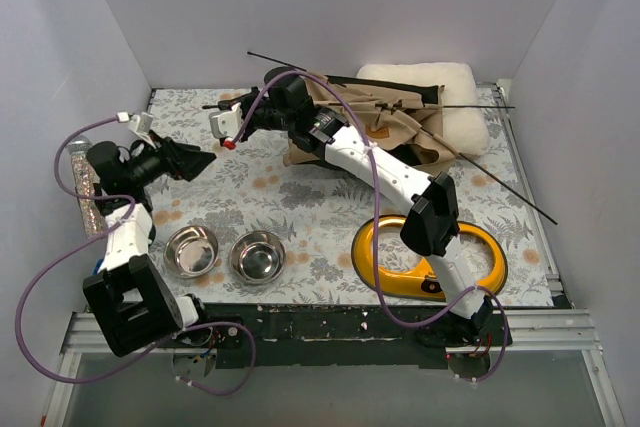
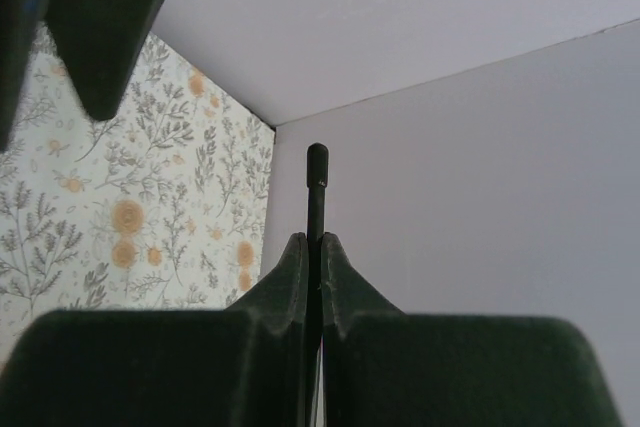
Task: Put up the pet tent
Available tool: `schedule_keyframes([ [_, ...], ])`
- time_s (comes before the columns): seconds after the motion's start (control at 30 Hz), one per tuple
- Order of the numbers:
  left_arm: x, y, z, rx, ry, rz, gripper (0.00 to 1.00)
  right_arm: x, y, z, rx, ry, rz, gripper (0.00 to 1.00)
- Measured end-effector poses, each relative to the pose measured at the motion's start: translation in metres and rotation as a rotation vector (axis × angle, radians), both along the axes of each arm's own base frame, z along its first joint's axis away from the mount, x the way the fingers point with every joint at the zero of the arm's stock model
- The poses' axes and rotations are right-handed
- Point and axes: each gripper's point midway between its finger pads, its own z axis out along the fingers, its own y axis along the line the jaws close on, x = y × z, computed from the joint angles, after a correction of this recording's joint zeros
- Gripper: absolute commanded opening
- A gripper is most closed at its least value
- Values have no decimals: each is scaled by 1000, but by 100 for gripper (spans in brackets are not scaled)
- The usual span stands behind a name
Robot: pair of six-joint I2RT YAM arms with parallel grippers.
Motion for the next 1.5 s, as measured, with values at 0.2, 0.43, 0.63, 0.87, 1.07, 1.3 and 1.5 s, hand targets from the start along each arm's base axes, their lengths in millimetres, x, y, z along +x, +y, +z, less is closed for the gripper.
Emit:
schedule_keyframes([
  [0.2,-18,-72,-22,-2,-14,-145,90,10,-3,18,48,-36,-39,1],
  [0.43,-41,-137,-49,-46,-33,-210,88,16,-8,32,79,-61,-71,1],
  [0.63,-40,-181,-46,-85,-79,-234,76,16,-13,43,94,-73,-83,1],
  [0.87,-3,-187,-55,-141,-52,-135,61,16,-19,54,109,-81,-105,1],
  [1.07,15,-197,-42,-182,-75,-141,60,16,-21,58,116,-87,-110,1],
  [1.3,5,-217,-30,-201,-112,-211,57,17,-22,58,116,-87,-111,1],
  [1.5,5,-218,-30,-212,-103,-208,26,19,-23,59,117,-87,-114,1],
])
